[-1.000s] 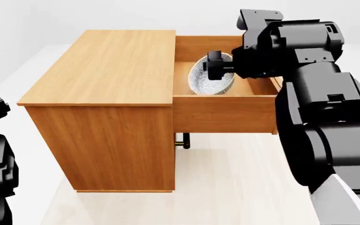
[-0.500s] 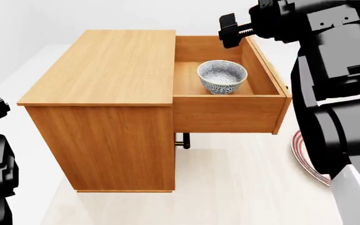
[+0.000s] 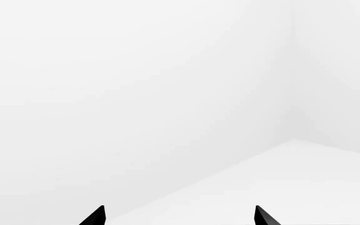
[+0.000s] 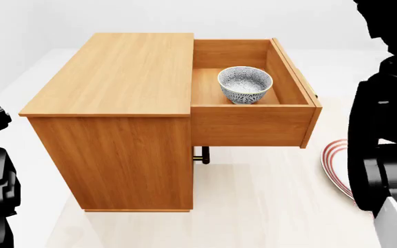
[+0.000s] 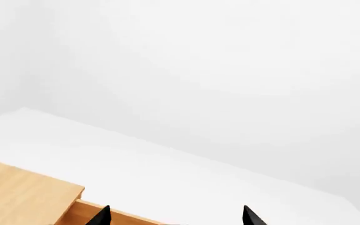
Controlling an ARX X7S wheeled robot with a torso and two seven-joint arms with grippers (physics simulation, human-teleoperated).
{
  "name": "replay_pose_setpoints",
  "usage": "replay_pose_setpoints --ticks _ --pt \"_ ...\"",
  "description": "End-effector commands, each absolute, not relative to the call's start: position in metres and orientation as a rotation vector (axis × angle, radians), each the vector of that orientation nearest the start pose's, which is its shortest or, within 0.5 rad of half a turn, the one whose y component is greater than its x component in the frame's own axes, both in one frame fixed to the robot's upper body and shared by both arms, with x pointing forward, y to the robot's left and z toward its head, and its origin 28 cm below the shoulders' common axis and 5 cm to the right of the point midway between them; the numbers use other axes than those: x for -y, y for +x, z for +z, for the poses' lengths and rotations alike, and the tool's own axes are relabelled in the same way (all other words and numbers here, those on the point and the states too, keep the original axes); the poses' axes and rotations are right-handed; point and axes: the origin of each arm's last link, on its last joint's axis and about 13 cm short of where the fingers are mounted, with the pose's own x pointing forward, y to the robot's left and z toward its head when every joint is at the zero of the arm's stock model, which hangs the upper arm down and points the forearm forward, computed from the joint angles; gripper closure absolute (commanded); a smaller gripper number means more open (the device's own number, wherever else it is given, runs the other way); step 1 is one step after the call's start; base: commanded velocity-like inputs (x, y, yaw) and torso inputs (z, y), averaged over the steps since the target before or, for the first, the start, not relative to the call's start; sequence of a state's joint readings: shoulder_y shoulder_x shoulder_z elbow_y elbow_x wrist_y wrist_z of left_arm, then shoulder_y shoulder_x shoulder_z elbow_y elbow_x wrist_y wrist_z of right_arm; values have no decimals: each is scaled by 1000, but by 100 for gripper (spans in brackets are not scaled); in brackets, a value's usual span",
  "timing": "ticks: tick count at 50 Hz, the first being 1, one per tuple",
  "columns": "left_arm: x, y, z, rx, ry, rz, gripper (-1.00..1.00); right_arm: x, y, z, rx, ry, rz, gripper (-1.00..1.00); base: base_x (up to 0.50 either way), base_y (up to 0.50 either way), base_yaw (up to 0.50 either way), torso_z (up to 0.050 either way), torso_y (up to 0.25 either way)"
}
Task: Open the top drawer of the cabinet and put the bowl in it.
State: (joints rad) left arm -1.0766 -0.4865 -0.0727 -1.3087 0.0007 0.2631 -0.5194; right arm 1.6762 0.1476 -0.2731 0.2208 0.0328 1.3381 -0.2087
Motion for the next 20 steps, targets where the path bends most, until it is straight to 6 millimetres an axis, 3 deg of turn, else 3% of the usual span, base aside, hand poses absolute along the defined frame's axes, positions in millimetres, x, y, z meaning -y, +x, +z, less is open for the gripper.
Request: replay_pose_setpoints --ticks 1,6,20 --pt "-414 360 128 92 168 975 -100 119 250 372 346 -254 21 -100 0 0 0 0 0" --pt "-414 360 128 92 173 975 -100 116 229 339 422 -245 11 -100 0 0 0 0 0" --pt "-414 360 127 94 180 972 -100 104 193 278 504 -224 13 -100 0 0 0 0 0"
